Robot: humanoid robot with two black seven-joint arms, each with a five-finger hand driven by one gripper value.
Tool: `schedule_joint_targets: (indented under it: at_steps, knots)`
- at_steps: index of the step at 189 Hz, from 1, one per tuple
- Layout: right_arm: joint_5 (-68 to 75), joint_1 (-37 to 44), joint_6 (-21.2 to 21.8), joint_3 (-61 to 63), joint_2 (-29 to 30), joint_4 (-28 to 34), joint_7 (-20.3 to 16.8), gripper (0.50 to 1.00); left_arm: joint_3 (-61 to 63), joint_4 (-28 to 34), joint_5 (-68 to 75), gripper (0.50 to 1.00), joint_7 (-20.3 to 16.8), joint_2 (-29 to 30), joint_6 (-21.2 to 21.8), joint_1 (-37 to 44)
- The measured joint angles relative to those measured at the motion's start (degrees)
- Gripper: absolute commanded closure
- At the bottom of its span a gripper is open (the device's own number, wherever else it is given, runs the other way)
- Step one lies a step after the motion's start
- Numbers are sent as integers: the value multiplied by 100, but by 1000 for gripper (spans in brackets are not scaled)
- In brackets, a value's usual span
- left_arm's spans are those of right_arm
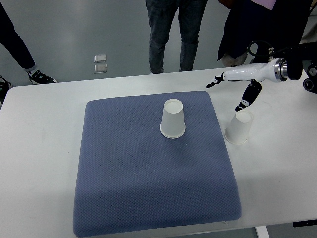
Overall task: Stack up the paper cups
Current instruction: 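Move the right hand over the upright white paper cup beside the mat, then lower the right hand around the upright cup and close fingers on it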
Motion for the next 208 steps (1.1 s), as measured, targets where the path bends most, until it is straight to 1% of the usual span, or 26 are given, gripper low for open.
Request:
schedule_joint_targets:
  at_steps: [39,71,134,208]
  knots:
    - [-233,436,170,-576,-287,513,43,587,0,0,0,500,0,0,0,0]
    - [-289,480,190,-802,-371,600,97,587,0,0,0,500,0,0,0,0]
    - [-302,180,59,-757,-87,412,140,587,0,0,0,500,0,0,0,0]
    - [-455,-423,-432,-802,-60,-69,151,589,0,0,0,500,0,0,0,0]
